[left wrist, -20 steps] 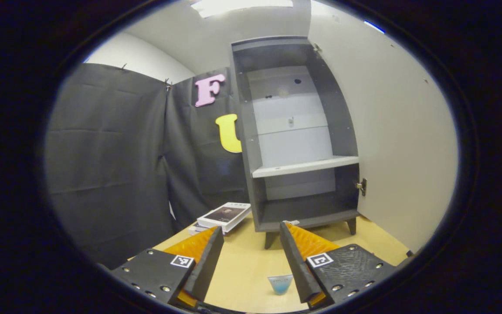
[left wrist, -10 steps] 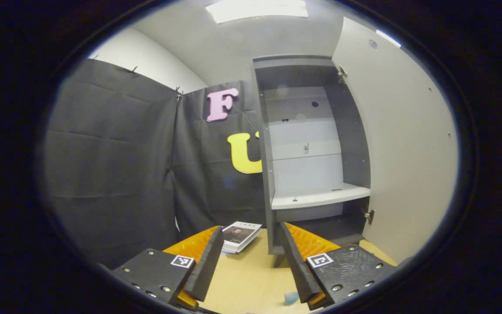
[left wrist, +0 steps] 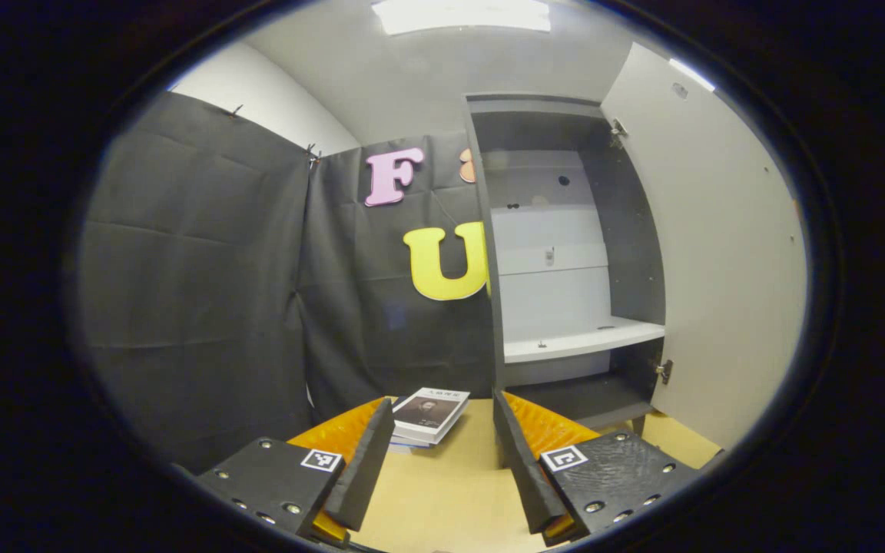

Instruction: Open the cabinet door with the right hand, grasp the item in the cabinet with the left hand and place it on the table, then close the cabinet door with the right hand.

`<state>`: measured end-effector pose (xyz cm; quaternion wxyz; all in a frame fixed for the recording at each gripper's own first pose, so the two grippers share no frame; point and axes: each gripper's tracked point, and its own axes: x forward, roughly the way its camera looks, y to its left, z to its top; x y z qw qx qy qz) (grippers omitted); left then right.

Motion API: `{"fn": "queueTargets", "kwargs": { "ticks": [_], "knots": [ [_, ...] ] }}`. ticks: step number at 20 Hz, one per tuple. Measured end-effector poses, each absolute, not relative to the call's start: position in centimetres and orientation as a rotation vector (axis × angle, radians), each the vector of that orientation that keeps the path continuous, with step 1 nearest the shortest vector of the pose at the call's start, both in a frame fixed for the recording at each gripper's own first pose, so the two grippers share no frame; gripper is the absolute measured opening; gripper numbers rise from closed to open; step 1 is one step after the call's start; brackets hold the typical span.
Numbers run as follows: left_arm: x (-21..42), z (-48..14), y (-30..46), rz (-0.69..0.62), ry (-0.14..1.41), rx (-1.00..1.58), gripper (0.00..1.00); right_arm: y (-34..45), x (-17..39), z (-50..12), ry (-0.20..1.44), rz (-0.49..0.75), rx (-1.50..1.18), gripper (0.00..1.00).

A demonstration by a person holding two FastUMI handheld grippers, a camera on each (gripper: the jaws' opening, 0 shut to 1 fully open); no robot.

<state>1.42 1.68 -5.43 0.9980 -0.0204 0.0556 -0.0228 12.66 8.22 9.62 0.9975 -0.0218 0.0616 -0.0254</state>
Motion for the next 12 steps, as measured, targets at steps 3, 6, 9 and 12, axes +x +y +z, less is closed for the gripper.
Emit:
{"fn": "queueTargets", "kwargs": {
  "ticks": [3, 6, 9, 12],
  "knots": [
    [2.1, -5.8, 2.6, -0.059, 0.112, -0.052, 0.78, 8.5, 12.0, 9.8, 0.126, -0.091, -0.045, 0.92],
    [2.8, -6.0, 3.0, -0.08, 0.108, -0.055, 0.78, 8.7, 11.5, 9.8, 0.124, -0.135, -0.053, 0.92],
    [3.0, -6.1, 3.6, -0.097, 0.097, -0.054, 0.78, 9.9, 11.2, 9.9, 0.121, -0.128, -0.063, 0.92],
    [3.1, -6.6, 4.4, -0.106, 0.103, -0.06, 0.78, 11.1, 11.0, 9.9, 0.122, -0.118, -0.063, 0.92]
  ]
}}
